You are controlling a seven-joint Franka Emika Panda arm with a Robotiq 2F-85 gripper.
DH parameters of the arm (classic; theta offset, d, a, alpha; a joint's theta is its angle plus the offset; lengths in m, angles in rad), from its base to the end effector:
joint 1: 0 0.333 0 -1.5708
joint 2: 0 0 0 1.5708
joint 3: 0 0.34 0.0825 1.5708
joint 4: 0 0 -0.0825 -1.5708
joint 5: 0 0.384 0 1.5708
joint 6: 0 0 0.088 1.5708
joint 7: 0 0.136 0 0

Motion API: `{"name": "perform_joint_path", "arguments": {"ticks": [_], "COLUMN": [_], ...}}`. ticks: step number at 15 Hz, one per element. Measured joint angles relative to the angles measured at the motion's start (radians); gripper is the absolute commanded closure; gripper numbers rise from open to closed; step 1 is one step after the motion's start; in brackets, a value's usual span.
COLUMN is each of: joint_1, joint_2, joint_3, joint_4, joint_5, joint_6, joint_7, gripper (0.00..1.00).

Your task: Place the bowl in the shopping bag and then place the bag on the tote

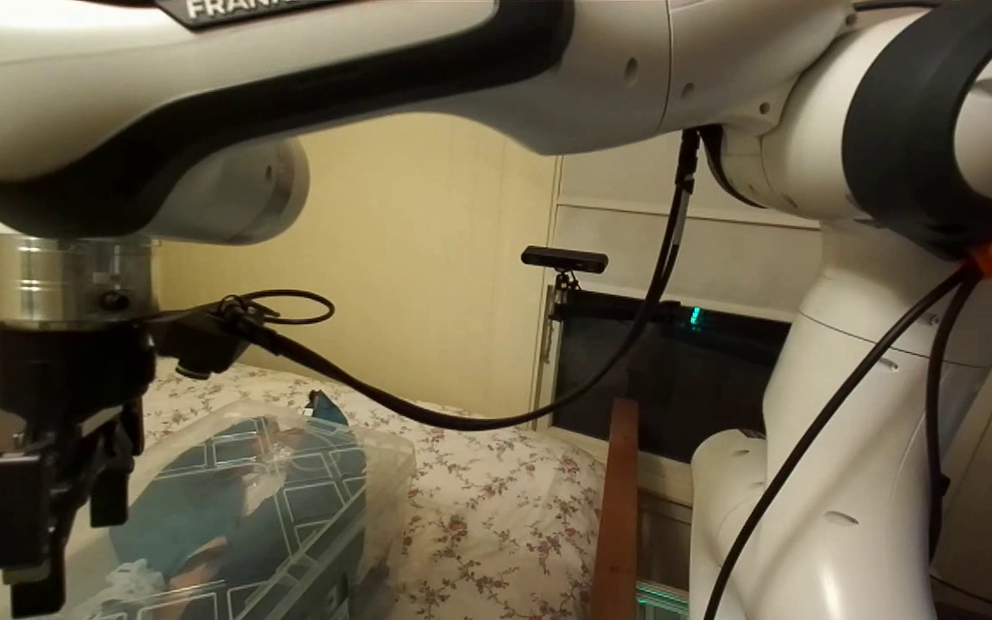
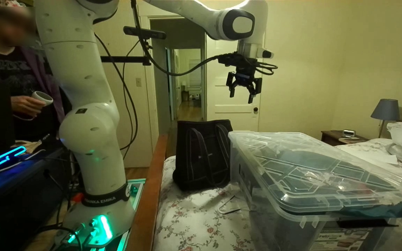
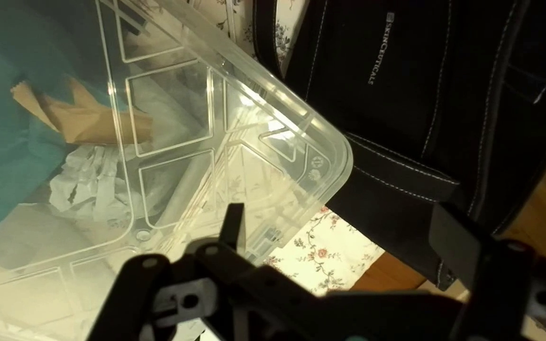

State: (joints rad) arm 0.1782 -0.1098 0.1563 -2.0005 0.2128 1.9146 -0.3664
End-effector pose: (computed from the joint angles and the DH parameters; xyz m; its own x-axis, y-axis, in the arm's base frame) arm 0.4905 0.1951 0.5047 0.8090 0.5821 0.0813 0.5869 -0.7926 -0.1656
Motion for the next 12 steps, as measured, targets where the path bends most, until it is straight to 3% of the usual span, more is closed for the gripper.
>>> {"name": "perform_joint_path", "arguments": {"ticks": [7, 12], "joint_1": [0.121, 0.189], "joint_2": [0.120, 0.230], "joint_3": [0.136, 0.195], "joint_4": [0.057, 0.142], "joint_5": [-0.016, -0.180], "joint_6": [0.000, 0.000], "joint_7": [0.027, 0.158], "gripper": [0.00, 0.00]}}
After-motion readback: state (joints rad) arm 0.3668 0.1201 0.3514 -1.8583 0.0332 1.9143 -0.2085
